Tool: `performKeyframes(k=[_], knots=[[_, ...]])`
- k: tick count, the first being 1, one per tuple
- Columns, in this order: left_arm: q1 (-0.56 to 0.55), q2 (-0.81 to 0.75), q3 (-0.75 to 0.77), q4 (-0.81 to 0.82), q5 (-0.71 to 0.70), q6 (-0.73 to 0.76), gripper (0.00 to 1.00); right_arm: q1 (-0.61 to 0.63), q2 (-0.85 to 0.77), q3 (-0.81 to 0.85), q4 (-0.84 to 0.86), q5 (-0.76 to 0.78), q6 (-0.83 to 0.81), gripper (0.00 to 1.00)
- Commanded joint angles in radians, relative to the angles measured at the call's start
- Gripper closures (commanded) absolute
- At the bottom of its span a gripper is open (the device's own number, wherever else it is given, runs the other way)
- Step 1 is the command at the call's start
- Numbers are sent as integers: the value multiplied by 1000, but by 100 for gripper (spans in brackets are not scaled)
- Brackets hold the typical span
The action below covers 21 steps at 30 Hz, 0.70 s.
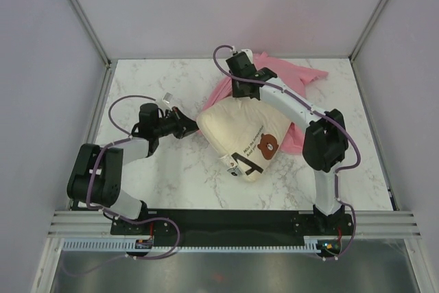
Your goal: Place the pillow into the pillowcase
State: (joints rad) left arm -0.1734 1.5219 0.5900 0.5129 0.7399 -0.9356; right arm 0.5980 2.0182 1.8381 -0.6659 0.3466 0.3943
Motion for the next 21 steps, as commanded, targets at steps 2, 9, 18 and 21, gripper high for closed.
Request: performKeyframes(k=[2,9,18,21], knots=[[29,-46,5,-139,52,66,98,-52,-9,56,45,105,-52,58],[86,-52,2,-145,-34,17,98,-29,-153,-41,46,78,-90,31],[291,-29,4,-134,-91,-17,98,-55,-364,-321,58,81,-81,23],[302,-19,30,-149,-106,-2,84,-55,-435,-401,65,78,-77,20]])
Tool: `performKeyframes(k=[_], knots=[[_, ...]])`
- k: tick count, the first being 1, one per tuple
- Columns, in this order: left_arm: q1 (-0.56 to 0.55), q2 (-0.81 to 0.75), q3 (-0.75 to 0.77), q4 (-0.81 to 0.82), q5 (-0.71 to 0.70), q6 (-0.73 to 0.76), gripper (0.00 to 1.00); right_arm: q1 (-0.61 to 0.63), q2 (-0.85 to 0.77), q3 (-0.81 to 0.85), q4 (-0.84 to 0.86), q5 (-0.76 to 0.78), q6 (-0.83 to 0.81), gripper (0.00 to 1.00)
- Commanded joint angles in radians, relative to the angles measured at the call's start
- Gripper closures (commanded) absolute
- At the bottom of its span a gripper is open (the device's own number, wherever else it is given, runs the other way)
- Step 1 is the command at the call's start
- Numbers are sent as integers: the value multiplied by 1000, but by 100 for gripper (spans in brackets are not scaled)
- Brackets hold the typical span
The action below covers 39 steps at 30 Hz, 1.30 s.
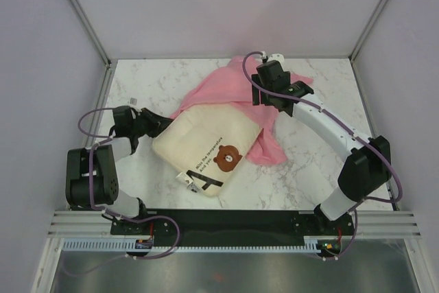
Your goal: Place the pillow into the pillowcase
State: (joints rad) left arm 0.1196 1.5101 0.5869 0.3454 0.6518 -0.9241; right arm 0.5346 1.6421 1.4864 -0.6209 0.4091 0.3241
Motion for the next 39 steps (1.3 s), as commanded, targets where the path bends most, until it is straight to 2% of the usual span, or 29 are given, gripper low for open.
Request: performKeyframes(k=[1,2,3,6,11,13,14,15,19,23,28,30,39], knots=[[9,-4,37,14,-20,-7,73,8,-88,-86,21,11,-3,20],[9,-8,42,10,-24,4,63,8,-100,-104,24,-2,0,19],[9,-22,44,0,-33,14,47,8,-113,-124,29,-15,0,20],[9,-74,40,-77,-101,71,35,8,-159,-222,53,-81,18,20],[9,-263,50,-267,-240,165,30,11,-241,-406,114,-127,85,21],[9,-360,45,-339,-280,180,25,15,-278,-466,128,-139,101,21],[9,-396,36,-380,-322,191,11,24,-287,-480,133,-141,115,20],[9,-427,31,-414,-345,195,1,25,-301,-494,132,-136,121,20],[8,-588,7,-549,-437,211,0,38,-312,-554,132,-113,148,19],[9,-732,-33,-660,-445,163,0,36,-324,-613,179,-124,194,20],[9,-859,-128,-661,-423,128,0,38,-353,-686,231,-154,237,21],[9,-898,-150,-642,-370,128,0,38,-360,-701,251,-159,245,21],[8,-849,-188,-711,-230,97,0,38,-357,-767,331,-122,311,25]])
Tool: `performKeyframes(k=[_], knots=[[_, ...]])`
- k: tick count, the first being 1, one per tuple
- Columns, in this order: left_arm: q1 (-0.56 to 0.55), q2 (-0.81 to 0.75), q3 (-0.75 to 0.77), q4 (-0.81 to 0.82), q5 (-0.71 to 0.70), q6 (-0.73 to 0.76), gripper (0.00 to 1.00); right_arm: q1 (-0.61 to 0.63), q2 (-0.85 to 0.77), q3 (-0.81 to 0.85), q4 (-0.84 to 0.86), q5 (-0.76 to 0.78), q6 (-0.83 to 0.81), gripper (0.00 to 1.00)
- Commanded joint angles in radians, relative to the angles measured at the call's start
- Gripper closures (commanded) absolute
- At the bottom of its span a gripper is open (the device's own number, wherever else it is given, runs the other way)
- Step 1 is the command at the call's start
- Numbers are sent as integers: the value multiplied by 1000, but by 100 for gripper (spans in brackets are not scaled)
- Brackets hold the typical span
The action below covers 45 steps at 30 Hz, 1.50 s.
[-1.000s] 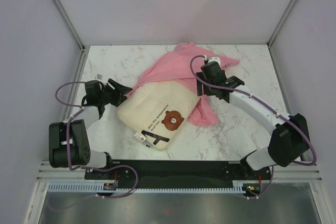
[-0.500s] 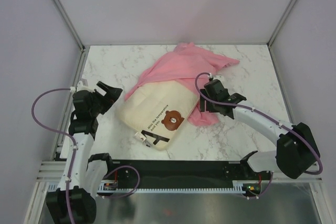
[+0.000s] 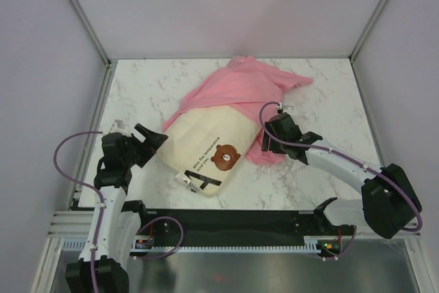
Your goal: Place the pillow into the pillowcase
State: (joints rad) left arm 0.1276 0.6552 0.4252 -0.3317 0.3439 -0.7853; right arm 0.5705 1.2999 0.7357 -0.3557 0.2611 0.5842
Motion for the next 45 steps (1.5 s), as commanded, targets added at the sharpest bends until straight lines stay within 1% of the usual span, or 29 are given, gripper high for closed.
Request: performKeyframes(k=[1,4,6,10,12,15,16,19,21,23,25,26,27,28,29,30,31,32,33,34,35,36,37,38,39,42,45], knots=[[-5,1,-46,-33,87,-49,0,2,-13,-24,75,32,52,25],[-26,-58,-91,-33,75,-63,0,2,-33,-50,96,66,75,26],[-42,-126,-112,-33,61,-81,0,2,-51,-71,112,75,85,26],[-104,-192,-140,-33,9,-130,0,2,-50,-79,123,56,109,26],[-146,-184,-137,-41,-11,-135,0,2,-56,-90,129,46,123,26],[-224,-166,-123,-84,-103,-152,0,3,-63,-130,144,36,158,27],[-264,-148,-112,-120,-162,-161,0,3,-63,-136,146,36,176,26],[-319,-103,-95,-176,-252,-193,0,5,-70,-154,144,43,196,27],[-335,-74,-98,-171,-261,-213,0,8,-67,-156,143,55,212,27],[-362,-34,-109,-127,-272,-244,0,14,-57,-156,150,56,221,31],[-403,-14,-120,-69,-293,-281,0,19,-34,-154,167,52,226,37],[-420,10,-118,-17,-302,-296,1,28,-27,-153,169,52,232,44],[-439,21,-117,21,-306,-314,3,35,-8,-145,170,58,235,48],[-475,40,-111,57,-312,-324,6,46,-2,-144,173,63,239,57],[-499,59,-105,113,-321,-337,17,72,4,-142,175,72,246,62],[-523,107,-94,140,-335,-351,22,89,18,-137,178,85,256,67],[-567,133,-73,167,-367,-374,30,104,25,-134,188,89,259,78],[-591,161,-60,222,-378,-385,42,136,48,-128,190,92,262,83],[-614,226,-21,241,-391,-403,47,152,62,-115,192,86,267,90],[-661,257,6,256,-428,-407,53,167,73,-107,192,75,267,100],[-686,292,36,260,-453,-407,64,198,90,-99,190,63,264,100],[-710,344,103,258,-477,-396,70,215,90,-91,190,55,267,100],[-753,372,136,258,-531,-390,76,247,87,-91,190,49,275,100],[-772,394,168,257,-552,-387,92,262,66,-94,189,44,279,100],[-786,414,226,257,-569,-381,97,276,52,-107,190,35,282,100],[-816,495,326,255,-597,-373,98,321,-30,-134,185,1,278,100],[-832,541,375,244,-603,-374,98,328,-125,-147,95,36,270,100]])
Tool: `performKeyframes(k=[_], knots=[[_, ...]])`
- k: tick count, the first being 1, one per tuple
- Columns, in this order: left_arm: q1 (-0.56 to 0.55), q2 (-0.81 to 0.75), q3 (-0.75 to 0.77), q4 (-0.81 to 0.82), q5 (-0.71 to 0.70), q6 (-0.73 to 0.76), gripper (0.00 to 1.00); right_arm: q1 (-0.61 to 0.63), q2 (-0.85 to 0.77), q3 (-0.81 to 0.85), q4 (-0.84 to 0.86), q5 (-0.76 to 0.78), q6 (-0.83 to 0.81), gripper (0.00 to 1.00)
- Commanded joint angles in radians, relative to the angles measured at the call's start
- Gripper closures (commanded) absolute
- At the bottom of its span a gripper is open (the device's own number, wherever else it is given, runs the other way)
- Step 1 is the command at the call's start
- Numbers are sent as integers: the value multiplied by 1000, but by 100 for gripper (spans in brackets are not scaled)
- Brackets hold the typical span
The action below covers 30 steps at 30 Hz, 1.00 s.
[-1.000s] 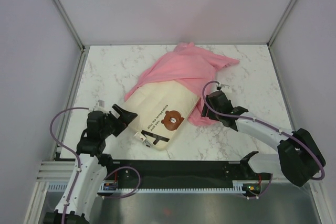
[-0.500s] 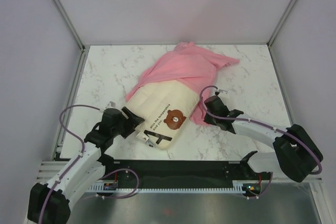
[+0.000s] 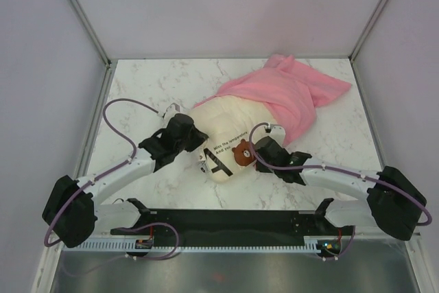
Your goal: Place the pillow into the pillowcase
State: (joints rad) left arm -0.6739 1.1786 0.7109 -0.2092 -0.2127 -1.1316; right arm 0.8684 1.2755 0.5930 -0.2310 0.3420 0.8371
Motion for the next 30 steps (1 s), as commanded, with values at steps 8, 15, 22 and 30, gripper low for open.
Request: performKeyframes(k=[8,15,22,30], knots=[[-29,9,194,-57,-109,9,98,30,-260,83,-293,71,-121,5],[-13,75,352,-189,-54,67,98,107,-298,223,-197,-24,-409,5],[-12,85,374,-191,-8,75,97,248,-173,386,-117,-5,-562,2],[-10,81,404,-208,44,85,97,415,97,453,2,264,-650,2]])
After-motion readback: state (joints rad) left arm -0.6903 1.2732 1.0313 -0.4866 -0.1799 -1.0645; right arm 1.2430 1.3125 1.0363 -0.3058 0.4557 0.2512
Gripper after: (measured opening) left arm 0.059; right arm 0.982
